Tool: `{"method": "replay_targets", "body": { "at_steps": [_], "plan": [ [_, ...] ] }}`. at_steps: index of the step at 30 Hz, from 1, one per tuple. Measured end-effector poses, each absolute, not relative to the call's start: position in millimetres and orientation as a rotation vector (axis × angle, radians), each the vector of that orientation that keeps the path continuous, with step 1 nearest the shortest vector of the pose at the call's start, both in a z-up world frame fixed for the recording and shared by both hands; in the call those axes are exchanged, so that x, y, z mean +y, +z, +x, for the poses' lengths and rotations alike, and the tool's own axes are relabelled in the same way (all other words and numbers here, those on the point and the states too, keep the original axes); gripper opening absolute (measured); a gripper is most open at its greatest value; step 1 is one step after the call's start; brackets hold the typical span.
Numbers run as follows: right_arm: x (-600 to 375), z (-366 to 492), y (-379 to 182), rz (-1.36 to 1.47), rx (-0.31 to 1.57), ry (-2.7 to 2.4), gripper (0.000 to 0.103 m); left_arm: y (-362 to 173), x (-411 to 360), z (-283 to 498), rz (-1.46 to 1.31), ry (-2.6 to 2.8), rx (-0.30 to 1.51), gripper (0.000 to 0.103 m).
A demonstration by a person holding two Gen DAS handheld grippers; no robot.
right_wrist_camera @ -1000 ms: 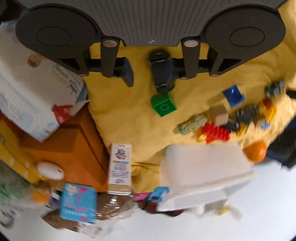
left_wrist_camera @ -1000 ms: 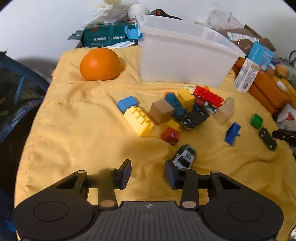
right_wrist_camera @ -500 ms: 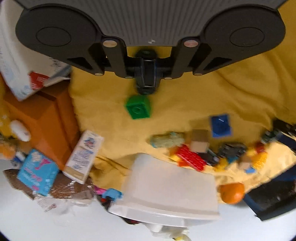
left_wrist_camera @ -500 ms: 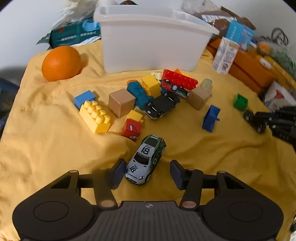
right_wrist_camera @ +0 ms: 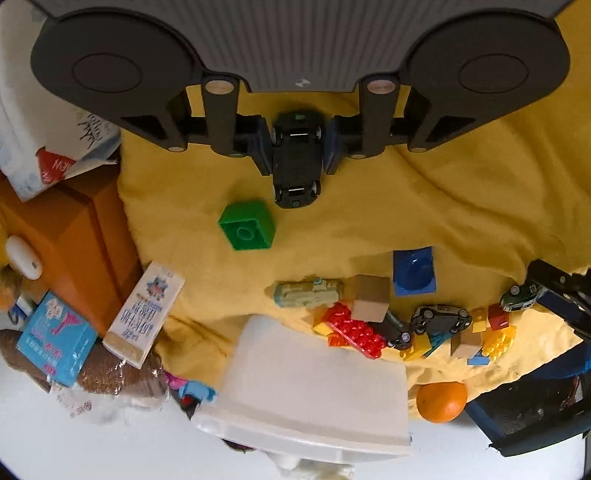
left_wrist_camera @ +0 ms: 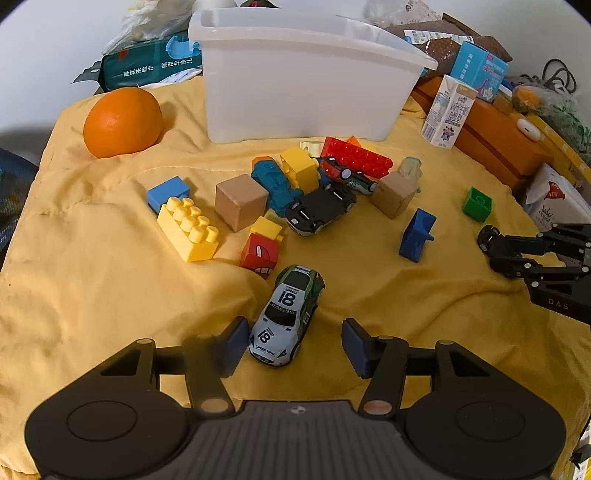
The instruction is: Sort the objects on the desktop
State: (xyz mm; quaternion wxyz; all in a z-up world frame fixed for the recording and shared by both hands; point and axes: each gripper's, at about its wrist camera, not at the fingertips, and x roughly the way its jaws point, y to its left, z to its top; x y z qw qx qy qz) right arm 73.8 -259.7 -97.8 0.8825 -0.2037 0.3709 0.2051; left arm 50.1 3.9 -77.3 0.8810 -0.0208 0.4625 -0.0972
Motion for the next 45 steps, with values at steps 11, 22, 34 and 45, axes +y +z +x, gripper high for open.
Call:
{"method": "replay_targets", "body": {
  "at_steps": [11,22,34,45],
  "plan": [
    [-224.8,25.6,-62.4,-0.434,0.638,0.665,0.067,-79.9,7.2,45.9,-0.060,-0.204,0.969,0.060],
    [-213.7,30.5,-91.0,-0.507,0.675,0.555,0.036,-80.0,10.3,42.3,-0.066,-0.206,0.972,0.060],
    [-264.8,63.6,-73.9,-0.352,0.698,0.565,0.066,-77.7,-0.3,41.8,-0.002,-0.247,0.943,0.062],
    [-236.6,106.1,-102.5,-0.384,0.817,0.810,0.041,-82.4,-3.4,66.0,0.029,-0.207,0.933,0.055]
  ]
}}
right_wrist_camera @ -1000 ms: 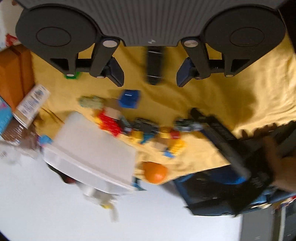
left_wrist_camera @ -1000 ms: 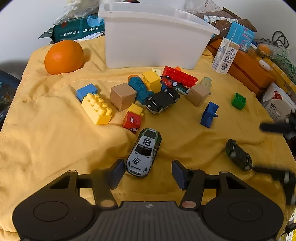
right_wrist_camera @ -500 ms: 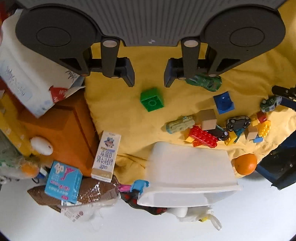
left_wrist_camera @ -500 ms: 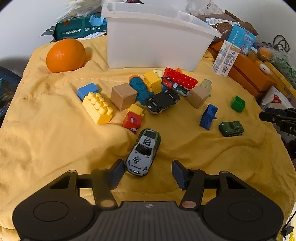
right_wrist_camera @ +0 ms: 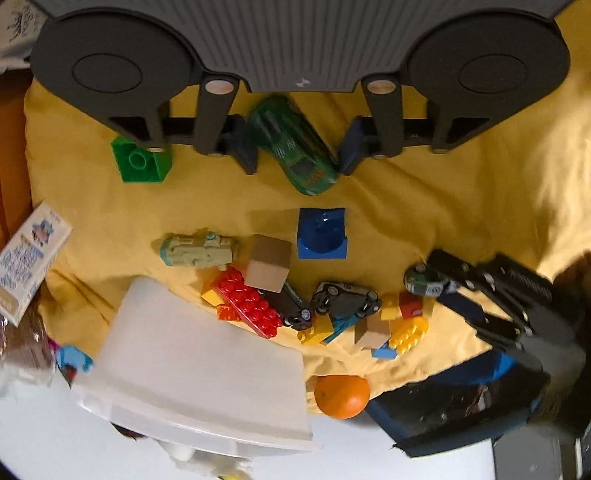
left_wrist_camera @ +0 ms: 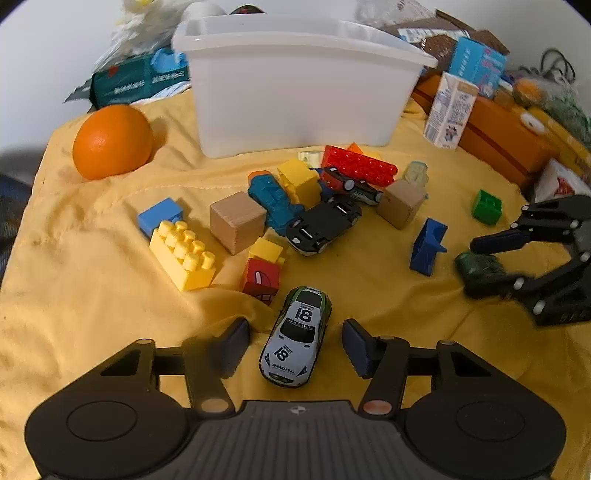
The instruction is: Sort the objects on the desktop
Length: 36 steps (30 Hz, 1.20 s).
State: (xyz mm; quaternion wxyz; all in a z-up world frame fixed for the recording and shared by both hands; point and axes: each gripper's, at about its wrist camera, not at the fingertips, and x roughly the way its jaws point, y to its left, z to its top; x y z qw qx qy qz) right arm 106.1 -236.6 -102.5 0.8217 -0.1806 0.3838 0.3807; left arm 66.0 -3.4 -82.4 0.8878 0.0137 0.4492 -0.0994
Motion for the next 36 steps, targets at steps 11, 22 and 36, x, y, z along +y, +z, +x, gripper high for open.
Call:
{"method": "replay_targets", "body": {
  "at_steps": [11,22,36],
  "plan": [
    [-254.3,72.4,-103.3,-0.305,0.894,0.750,0.041,-70.5,-9.8,53.4,0.127,-0.221,0.887,0.039],
    [-284.9,96.1,-62.9,0.036,0.871,0.679,0.033,-41.9,-1.4,56.2,-0.009,-0.254,0.835,0.033],
    [-249.0,230.5,52.6,0.196,0.653,0.569,0.033,67.0,13.7,185.3,-0.147,-0.149,0.651,0.033]
  ]
}}
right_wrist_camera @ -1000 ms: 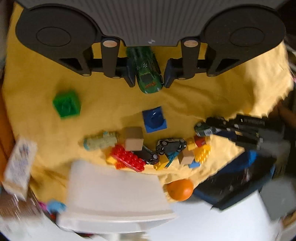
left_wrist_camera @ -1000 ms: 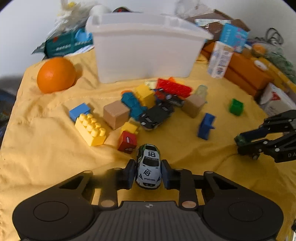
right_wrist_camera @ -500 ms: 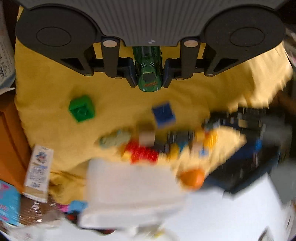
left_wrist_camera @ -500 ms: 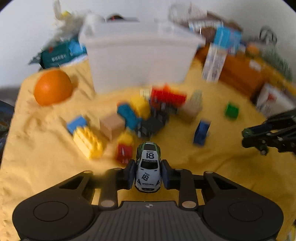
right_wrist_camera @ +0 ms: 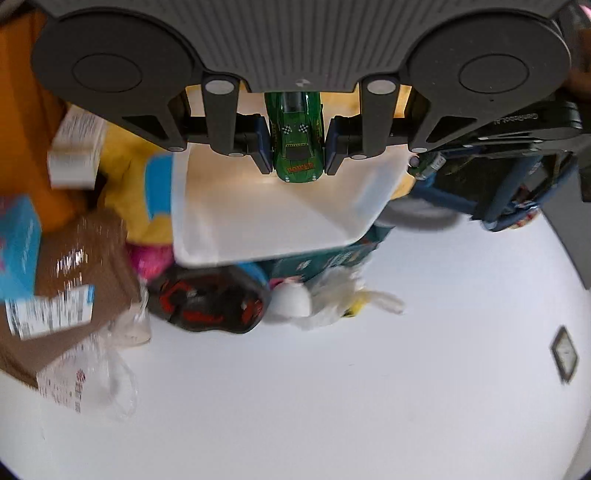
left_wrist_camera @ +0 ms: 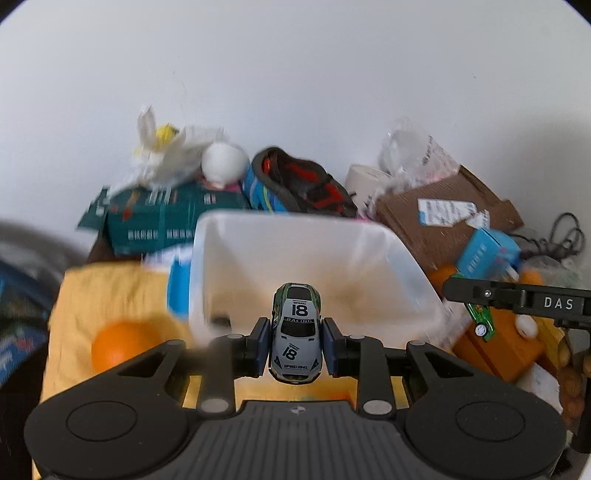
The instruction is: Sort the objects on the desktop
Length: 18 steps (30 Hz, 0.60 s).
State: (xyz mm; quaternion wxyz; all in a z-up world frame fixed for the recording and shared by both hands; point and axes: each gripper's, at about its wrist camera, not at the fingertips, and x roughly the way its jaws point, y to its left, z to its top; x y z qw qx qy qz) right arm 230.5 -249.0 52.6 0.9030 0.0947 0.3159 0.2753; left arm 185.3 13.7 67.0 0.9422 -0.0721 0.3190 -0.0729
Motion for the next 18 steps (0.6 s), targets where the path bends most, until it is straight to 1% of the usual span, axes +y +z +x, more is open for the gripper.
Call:
{"method": "replay_targets", "body": {
  "at_steps": [5,6,7,8,9,10,14,16,18],
  "plan": [
    [-241.5,280.2,42.9,0.177,0.713,0.523,0.034,69.5,9.5,228.5,-0.109,-0.117,0.675,0.033],
    [-238.4,289.2,39.5,0.175,0.724,0.513,0.036,69.3,9.2,233.7,-0.100,-0.108,0.679,0.033],
    [-236.2,294.6,37.6,0.163,0.725,0.501,0.045,68.7,9.4,238.4,-0.090,-0.090,0.685,0.041],
    [-234.2,296.0,36.5,0.149,0.718,0.492,0.054,67.5,10.1,241.6,-0.083,-0.073,0.694,0.052],
    [-233.3,295.5,35.8,0.136,0.702,0.485,0.065,67.0,11.2,240.5,-0.078,-0.062,0.688,0.054],
    [-233.6,294.0,35.8,0.122,0.683,0.487,0.063,66.2,12.7,235.5,-0.073,-0.065,0.672,0.055],
    [-249.9,261.9,38.2,0.110,0.632,0.517,0.063,51.4,16.9,198.9,-0.017,-0.126,0.673,0.056],
    [-267.5,229.4,31.9,0.096,0.603,0.514,0.063,33.7,18.5,163.4,0.007,-0.149,0.689,0.056],
    [-283.4,198.0,12.8,0.059,0.621,0.483,0.063,8.9,17.1,131.9,0.028,-0.153,0.733,0.056]
  ]
}}
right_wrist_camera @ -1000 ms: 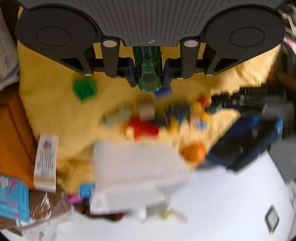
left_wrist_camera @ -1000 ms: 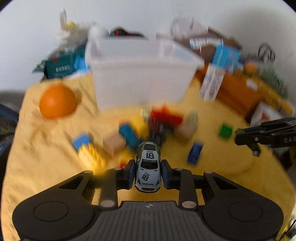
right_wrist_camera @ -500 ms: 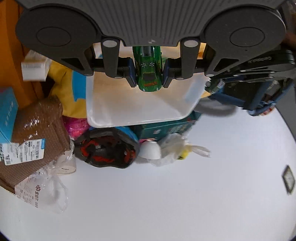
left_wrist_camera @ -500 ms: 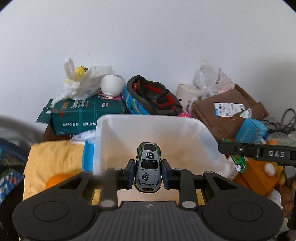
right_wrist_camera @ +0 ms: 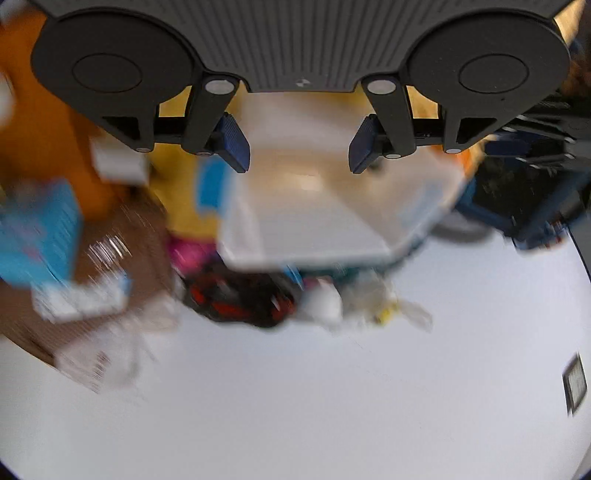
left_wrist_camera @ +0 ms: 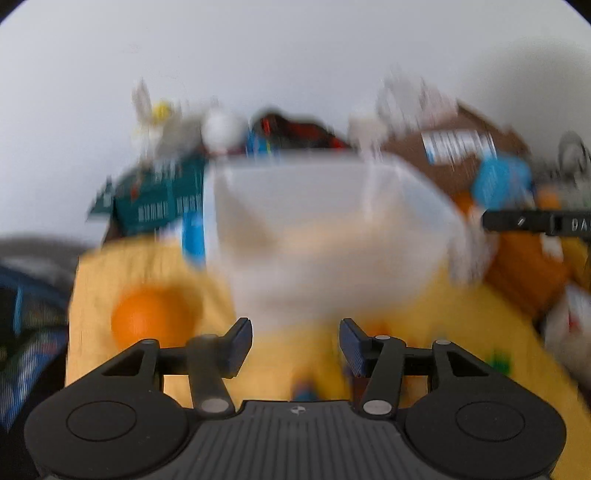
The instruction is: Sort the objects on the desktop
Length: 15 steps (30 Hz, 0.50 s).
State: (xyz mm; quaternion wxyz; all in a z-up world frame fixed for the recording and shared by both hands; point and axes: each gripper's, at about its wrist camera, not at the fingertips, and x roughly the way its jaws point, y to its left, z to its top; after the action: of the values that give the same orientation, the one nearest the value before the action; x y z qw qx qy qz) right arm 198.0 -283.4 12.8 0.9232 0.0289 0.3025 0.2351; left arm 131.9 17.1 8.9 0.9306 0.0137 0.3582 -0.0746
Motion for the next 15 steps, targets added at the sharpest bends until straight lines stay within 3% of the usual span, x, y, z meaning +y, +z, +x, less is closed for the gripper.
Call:
{"method": "replay_targets", "body": {
  "at_steps": [5,9,11,12,14,15],
  "plan": [
    [-304.6,144.3,-64.7,-0.139,0.780,0.435,0.063,-53.1,5.2,89.3,0.046,-0.155,0.858,0.056],
    [-300.8,138.1,-88.9,-0.224,0.807,0.444,0.063,-69.2,-1.7,95.5,0.081,-0.129,0.852,0.056],
    [-297.3,142.9,-90.7,-0.235,0.797,0.451,0.063,-74.0,2.6,104.0,0.058,-0.112,0.884,0.047],
    [-295.3,145.1,-90.8,-0.242,0.795,0.458,0.061,-76.2,4.5,106.9,0.041,-0.105,0.897,0.043],
    [-287.8,151.8,-94.7,-0.272,0.825,0.493,0.040,-78.7,6.9,110.6,0.033,-0.101,0.909,0.027],
    [-286.4,151.9,-97.3,-0.278,0.841,0.494,0.036,-79.1,6.9,109.0,0.038,-0.102,0.910,0.026]
  ]
}}
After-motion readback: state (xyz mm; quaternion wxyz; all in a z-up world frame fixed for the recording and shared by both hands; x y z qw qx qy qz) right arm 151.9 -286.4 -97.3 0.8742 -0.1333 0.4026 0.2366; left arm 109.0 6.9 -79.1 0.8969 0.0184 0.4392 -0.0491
